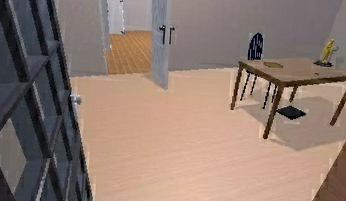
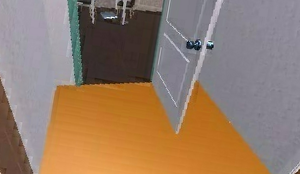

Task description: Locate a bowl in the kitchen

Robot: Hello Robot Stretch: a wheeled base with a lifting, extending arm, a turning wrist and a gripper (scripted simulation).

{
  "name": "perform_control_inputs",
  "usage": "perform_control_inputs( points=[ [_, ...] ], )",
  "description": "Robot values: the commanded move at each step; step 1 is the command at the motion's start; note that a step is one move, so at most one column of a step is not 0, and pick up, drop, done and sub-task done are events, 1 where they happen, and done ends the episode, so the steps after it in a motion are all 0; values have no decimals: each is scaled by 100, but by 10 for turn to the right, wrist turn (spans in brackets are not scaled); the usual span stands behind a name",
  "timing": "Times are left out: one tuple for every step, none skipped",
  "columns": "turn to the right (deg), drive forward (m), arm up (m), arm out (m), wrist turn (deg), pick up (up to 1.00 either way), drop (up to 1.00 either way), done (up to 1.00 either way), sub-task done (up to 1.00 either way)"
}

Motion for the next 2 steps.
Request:
perform_control_inputs(
  points=[
    [-390, 0, 0, 0, 0, 0, 0, 0, 0],
    [450, 0, 0, 0, 0, 0, 0, 0, 0]
  ],
)
